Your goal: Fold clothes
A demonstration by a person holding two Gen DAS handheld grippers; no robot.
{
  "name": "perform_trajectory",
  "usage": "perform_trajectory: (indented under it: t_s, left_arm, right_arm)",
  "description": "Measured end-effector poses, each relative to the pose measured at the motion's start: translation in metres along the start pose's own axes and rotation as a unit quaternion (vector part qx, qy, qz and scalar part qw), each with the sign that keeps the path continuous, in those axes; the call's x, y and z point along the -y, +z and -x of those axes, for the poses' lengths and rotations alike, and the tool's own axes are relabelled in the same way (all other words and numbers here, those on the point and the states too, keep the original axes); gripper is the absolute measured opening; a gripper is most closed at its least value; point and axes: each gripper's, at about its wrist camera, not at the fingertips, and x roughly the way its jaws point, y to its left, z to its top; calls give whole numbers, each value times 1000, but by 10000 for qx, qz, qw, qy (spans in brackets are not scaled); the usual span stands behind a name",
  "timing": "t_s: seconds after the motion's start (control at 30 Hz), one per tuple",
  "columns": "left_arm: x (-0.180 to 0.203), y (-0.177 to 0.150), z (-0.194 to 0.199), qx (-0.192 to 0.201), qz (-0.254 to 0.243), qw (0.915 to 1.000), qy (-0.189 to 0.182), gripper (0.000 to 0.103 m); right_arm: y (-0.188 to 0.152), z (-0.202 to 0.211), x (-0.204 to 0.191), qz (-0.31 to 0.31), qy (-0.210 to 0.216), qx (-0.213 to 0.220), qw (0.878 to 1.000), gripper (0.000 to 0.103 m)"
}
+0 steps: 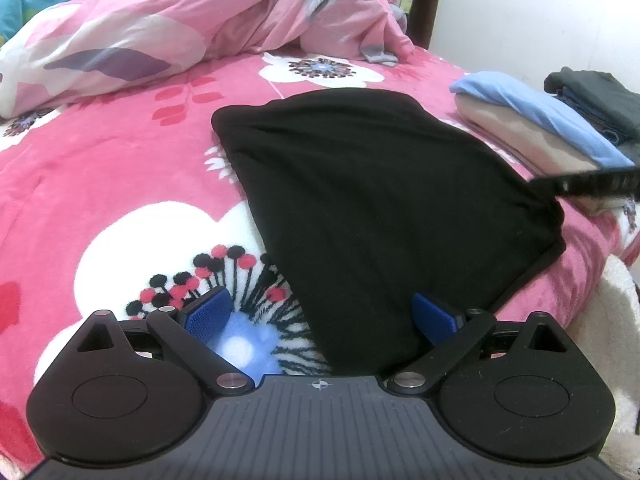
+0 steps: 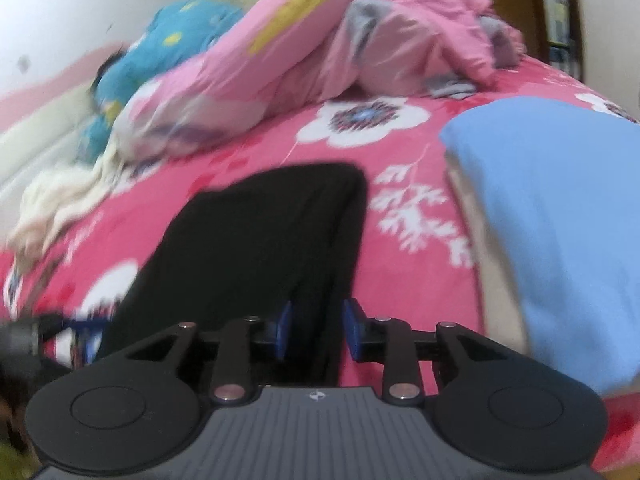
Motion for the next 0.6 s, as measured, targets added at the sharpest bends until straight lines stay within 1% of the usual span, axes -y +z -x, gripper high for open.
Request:
perform_trajectory:
  t_s: [0.07, 0.13, 0.2, 0.33, 0.43, 0.57, 0.6]
  left_arm:
    - [1, 0, 0, -7, 0, 10000, 5, 99]
    - [1, 0, 0, -12, 1, 10000, 8, 99]
    - [1, 1, -1, -17, -6, 10000, 12, 99]
    - [0, 1, -1, -21, -12, 10000, 22, 99]
    - [1, 1, -1, -28, -31, 10000, 36, 99]
    - [0, 1, -1, -44, -48, 10000, 44, 99]
    - [0, 1, -1, -48, -51, 10000, 46, 99]
  right_arm:
    - [-5, 2, -6, 228, -343, 12, 9992, 0]
    - [-6, 8, -8, 329, -547, 116, 9979, 0]
    - [-7, 13, -6, 277, -517, 156, 9982, 0]
    - [-11, 20, -11, 388, -645, 235, 9969, 0]
    - [-12, 26, -5, 220, -921, 280, 9951, 1]
    - [-17, 37, 11, -440, -274, 283, 9983, 8]
    - [-19, 38, 13, -564, -76, 248, 9981, 19]
